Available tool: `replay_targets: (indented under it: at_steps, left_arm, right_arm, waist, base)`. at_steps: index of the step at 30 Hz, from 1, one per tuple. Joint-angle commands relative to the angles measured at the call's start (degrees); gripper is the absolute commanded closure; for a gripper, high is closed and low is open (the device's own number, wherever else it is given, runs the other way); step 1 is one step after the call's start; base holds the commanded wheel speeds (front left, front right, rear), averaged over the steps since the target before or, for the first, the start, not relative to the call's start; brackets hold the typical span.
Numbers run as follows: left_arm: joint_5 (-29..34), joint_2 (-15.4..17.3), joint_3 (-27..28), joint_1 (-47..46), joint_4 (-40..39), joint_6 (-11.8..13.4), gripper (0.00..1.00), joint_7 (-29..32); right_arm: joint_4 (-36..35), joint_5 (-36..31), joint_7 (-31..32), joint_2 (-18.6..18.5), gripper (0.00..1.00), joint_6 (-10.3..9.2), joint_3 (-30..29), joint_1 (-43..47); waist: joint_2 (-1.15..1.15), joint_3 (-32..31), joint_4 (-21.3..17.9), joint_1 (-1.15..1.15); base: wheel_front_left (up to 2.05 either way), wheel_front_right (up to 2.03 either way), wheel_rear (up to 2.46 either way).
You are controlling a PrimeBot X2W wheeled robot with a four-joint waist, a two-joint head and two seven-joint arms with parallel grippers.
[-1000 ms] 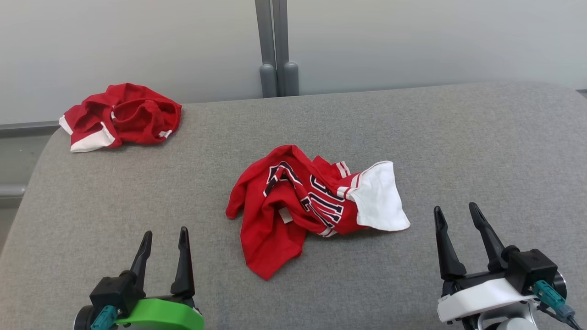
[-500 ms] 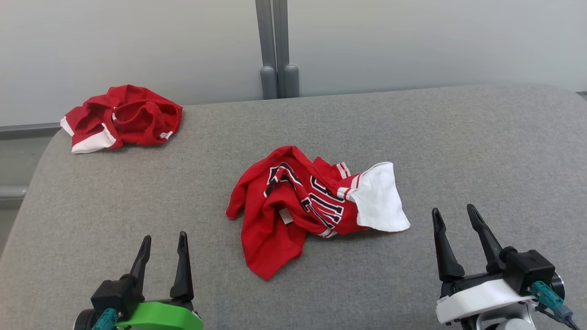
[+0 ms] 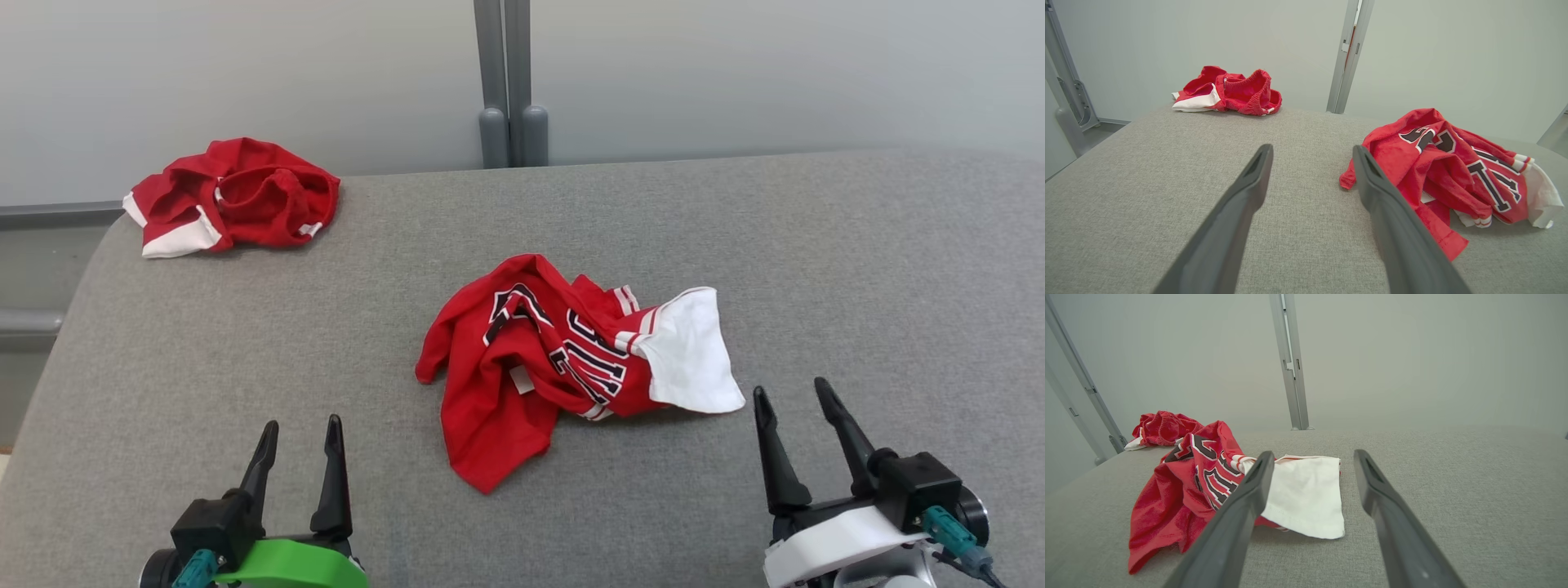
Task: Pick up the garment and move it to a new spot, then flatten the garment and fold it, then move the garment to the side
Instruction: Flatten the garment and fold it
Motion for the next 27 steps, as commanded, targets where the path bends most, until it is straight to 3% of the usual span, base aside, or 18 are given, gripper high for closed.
replay_targets:
  at_steps: [1,18,19,21,22,23,27]
  left_arm:
    - [0.9,0.0,-0.3,-0.4,0.0,-0.4,0.0,0.0]
    - [-0.6,-0.1,-3.7,-3.5,-1.0,0.2,0.0,0.0]
    - [-0.7,-0.1,-3.8,-3.5,-1.0,0.3,0.0,0.0]
    - [-0.8,-0.1,-3.8,-3.5,-1.1,0.4,0.0,0.0]
    - [-0.9,-0.1,-3.9,-3.5,-1.2,0.5,0.0,0.0]
    - [-1.0,-0.1,-3.9,-3.5,-1.2,0.6,0.0,0.0]
    - [-1.2,-0.1,-3.8,-3.2,-1.6,0.8,0.0,0.0]
  right_arm:
    - [0.9,-0.9,-0.2,-0.1,0.0,0.0,0.6,0.1]
    - [19.4,-7.8,-0.2,-0.2,0.0,0.0,1.9,-10.6]
    - [19.6,-8.0,-0.2,-0.2,0.12,0.0,1.5,-11.1]
    - [19.6,-8.0,-0.2,-0.2,0.63,-0.01,0.2,-11.5]
    - [19.4,-7.8,-0.2,-0.2,0.76,0.0,-0.5,-11.4]
    - [18.8,-7.5,-0.2,-0.2,1.0,0.0,-1.2,-11.4]
    - [15.5,-7.1,-0.2,-0.2,1.0,0.0,-2.7,-11.1]
  waist:
    - [0.0,0.6,1.2,0.0]
    - [0.0,6.7,10.8,0.0]
    - [0.0,6.8,11.0,0.0]
    - [0.0,6.9,11.3,0.0]
    - [0.0,6.9,11.3,0.0]
    - [0.0,6.9,11.3,0.0]
    - [0.0,7.0,11.0,0.0]
  base:
    - [0.0,0.0,0.0]
    - [0.0,0.0,0.0]
    - [0.0,0.0,0.0]
    - [0.0,0.0,0.0]
    - [0.0,0.0,0.0]
    - [0.0,0.0,0.0]
    - [0.0,0.0,0.0]
